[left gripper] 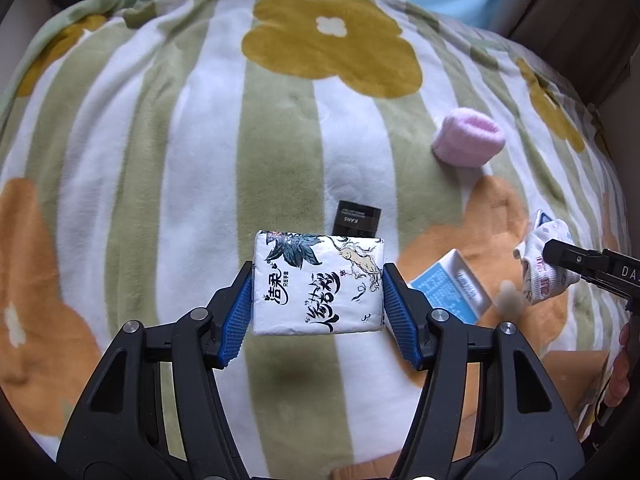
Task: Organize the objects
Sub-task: 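Grasp the white tissue pack with the left tool while the right tool grasps the white sock, then lower the tissue pack and sock into the cardboard box and release both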
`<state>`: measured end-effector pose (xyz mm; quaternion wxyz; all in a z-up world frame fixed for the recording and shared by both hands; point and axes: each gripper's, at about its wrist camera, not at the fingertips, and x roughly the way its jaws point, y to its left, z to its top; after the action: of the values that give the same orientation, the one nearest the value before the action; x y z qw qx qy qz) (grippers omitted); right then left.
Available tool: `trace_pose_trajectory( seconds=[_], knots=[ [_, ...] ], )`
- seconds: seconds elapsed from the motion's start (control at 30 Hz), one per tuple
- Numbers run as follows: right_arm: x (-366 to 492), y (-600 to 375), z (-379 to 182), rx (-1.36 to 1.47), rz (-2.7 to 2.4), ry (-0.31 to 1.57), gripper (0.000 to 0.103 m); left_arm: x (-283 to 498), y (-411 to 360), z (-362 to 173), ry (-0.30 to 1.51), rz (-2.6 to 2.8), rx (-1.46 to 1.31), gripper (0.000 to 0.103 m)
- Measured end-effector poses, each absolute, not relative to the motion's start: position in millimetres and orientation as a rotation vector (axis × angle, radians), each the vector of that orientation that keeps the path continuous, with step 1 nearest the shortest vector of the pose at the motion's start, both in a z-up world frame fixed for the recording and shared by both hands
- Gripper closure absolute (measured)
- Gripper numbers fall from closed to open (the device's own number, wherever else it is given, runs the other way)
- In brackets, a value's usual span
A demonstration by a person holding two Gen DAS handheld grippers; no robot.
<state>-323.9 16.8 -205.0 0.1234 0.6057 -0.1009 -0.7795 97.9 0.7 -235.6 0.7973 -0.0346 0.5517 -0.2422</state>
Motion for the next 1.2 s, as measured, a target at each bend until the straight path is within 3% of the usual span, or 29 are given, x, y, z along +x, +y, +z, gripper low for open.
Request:
trace_pose_trajectory(
  seconds=[0.67,1.2],
  knots=[
    [-261.3,38.1,-95.0,1.452,-2.248,-0.030,0.064,-9.5,38.3,-122.5,1.002,-0.499,-0.135,0.045],
    [-166.8,68.6,-88.4,1.388,-2.077,0.193,0.064,-133.6,54.2,-141.4,1.066,-0.456,-0.173,0.045]
  ],
)
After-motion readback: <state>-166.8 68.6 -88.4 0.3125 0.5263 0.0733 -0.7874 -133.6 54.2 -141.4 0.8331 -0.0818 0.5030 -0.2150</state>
